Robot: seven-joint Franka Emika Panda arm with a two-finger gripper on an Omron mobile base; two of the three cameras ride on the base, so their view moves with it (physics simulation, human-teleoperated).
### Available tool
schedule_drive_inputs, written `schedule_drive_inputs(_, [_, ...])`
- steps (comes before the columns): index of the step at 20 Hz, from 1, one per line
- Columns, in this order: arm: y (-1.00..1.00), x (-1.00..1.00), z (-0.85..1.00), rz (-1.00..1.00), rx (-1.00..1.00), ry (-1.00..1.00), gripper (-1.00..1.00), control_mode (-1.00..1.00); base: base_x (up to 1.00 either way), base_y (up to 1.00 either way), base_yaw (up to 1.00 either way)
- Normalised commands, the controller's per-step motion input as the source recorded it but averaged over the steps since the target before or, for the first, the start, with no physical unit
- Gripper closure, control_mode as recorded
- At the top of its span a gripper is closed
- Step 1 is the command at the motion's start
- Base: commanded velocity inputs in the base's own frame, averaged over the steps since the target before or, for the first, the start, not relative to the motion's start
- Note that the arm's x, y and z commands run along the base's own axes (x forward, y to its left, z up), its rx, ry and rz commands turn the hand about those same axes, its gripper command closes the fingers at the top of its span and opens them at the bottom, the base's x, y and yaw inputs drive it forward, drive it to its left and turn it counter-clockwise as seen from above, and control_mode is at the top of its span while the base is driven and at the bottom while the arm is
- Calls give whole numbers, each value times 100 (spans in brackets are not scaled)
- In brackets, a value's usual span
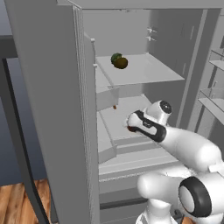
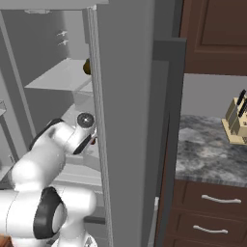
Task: Transport the chicken drumstick and avocado to the fridge. Place the chicken drumstick on the rack containing meat and place the avocado on the rack containing the vegetable, ensuring meats and vegetables are on different racks.
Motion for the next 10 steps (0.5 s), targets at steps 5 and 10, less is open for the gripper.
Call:
schedule_drive_inputs(5, [7, -100, 74, 0, -1, 26, -100, -100, 0, 0, 0])
schedule_drive_inputs(10, [0, -100, 75, 0, 0, 17, -100, -100, 0, 0, 0])
